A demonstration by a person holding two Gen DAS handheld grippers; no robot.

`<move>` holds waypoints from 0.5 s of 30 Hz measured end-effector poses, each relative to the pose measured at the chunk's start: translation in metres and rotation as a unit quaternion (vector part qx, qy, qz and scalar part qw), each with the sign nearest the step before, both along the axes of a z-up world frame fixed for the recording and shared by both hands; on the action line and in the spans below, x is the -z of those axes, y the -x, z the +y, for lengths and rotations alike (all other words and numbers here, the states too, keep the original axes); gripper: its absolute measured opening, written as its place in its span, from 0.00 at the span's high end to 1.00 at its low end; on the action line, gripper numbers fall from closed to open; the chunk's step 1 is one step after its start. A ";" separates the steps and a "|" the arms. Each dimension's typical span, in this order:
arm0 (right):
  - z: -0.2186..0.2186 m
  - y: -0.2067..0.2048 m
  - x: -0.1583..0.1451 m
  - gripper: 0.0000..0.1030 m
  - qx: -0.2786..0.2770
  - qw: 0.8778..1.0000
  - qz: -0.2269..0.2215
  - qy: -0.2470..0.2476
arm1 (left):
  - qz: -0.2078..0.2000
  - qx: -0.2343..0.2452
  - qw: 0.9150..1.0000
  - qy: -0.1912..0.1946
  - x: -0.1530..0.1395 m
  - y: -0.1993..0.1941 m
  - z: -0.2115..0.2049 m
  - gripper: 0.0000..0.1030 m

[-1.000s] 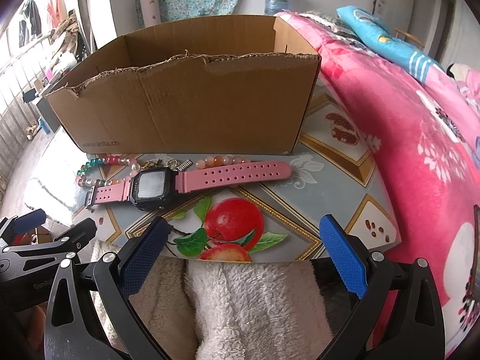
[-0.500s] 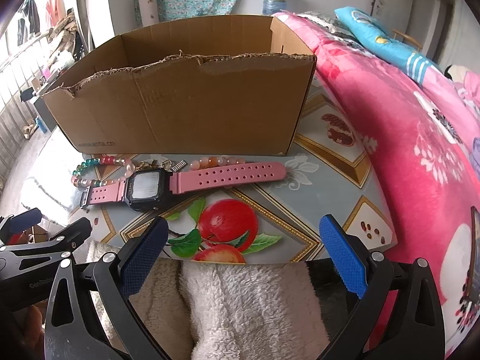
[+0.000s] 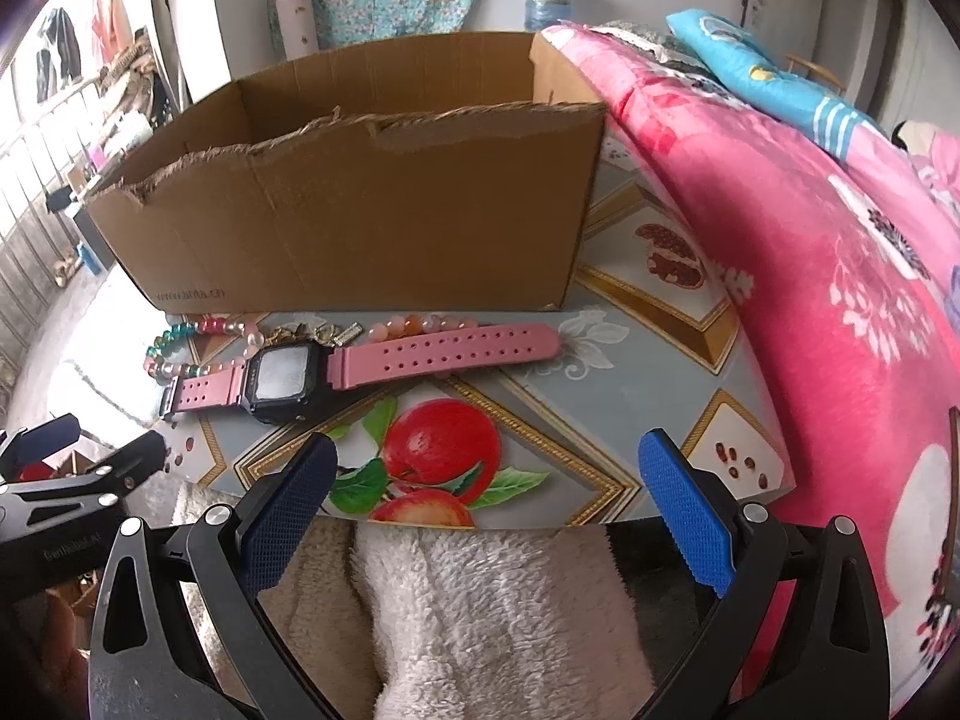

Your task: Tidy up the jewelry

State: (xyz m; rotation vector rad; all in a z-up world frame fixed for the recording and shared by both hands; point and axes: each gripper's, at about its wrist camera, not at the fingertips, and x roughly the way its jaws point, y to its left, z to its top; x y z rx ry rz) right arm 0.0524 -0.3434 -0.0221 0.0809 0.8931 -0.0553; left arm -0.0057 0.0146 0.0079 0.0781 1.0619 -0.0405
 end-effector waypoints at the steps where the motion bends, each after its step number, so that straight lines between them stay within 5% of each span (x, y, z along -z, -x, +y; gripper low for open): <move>1: -0.003 0.002 -0.001 0.07 -0.004 1.000 -0.008 -0.001 | -0.003 -0.003 1.000 0.001 0.000 0.000 0.007 0.06; 8: 0.003 0.007 -0.008 0.18 -0.114 0.992 -0.057 -0.002 | -0.030 0.020 0.999 0.027 -0.001 0.001 0.027 0.06; 15: 0.050 -0.011 -0.002 0.22 -0.289 0.954 -0.080 0.028 | -0.067 0.073 0.987 0.127 -0.006 -0.003 0.047 0.06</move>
